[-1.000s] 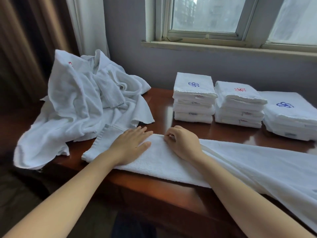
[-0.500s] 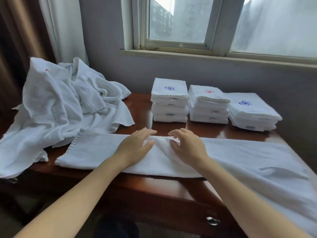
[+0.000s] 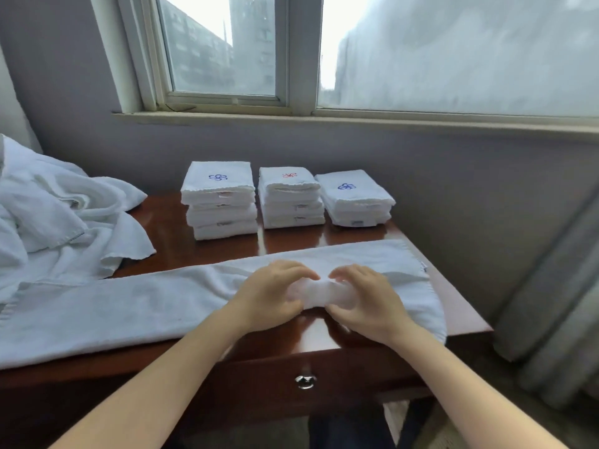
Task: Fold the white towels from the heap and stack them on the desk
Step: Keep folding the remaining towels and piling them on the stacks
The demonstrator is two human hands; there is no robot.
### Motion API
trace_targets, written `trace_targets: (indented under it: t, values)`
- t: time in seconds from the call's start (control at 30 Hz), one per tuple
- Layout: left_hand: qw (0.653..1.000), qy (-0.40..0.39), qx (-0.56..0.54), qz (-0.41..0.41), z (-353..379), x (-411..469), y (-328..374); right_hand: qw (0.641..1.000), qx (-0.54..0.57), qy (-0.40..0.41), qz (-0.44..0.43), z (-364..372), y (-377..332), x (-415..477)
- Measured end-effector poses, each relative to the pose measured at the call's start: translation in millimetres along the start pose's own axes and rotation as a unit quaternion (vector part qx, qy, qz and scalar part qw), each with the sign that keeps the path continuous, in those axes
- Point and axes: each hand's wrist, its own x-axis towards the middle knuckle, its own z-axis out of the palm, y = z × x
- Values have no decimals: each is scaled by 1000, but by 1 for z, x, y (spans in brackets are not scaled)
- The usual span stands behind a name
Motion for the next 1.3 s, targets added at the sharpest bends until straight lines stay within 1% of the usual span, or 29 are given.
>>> trace_targets:
  t: [0.07, 0.17, 0.27, 0.37, 0.43, 0.5, 0.6, 0.67, 0.73, 0.8, 0.93, 1.03, 1.07, 1.13, 1.2, 1.3]
  values:
    - [999, -21, 14, 28, 8, 10, 9, 1000, -11, -2, 15, -9, 10, -11]
    - [998, -41, 20, 39, 18, 21, 19, 999, -7, 6, 33, -20, 22, -24]
    - [996, -69, 14, 51, 25, 29, 23, 998, 13, 17, 54, -28, 31, -34]
    - [993, -88, 40, 74, 34, 36, 22, 998, 30, 21, 59, -35, 39, -43]
    - [993, -75, 37, 77, 40, 40, 20, 996, 50, 22, 64, -39, 45, -49]
    - [995, -49, 39, 76, 45, 44, 19, 996, 53, 6, 78, -43, 50, -55]
    - [996, -5, 73, 55, 51, 53, 21, 993, 31, -64, 90, -51, 57, -61]
    - [995, 16, 95, 31, 54, 62, 25, 990, 29, -95, 96, -57, 60, -63]
    - [992, 26, 124, 7, 56, 72, 30, 987, 34, -114, 108, -63, 62, -63]
    - [991, 18, 135, 14, 56, 81, 36, 984, 43, -122, 120, -68, 64, -62]
    - [991, -34, 95, 86, 57, 97, 46, 986, 60, -100, 119, -74, 71, -60]
    - [991, -59, 62, 100, 61, 109, 53, 983, 113, -49, 136, -73, 79, -57]
    - [992, -64, 60, 94, 62, 113, 54, 980, 131, -28, 148, -72, 82, -55]
    - [995, -68, 45, 52, 63, 123, 55, 974, 150, 4, 167, -71, 91, -49]
    - [998, -68, 8, 1, 62, 133, 53, 969, 165, 15, 182, -71, 99, -45]
    - [996, -71, -37, -29, 61, 143, 50, 968, 182, 25, 172, -68, 112, -38]
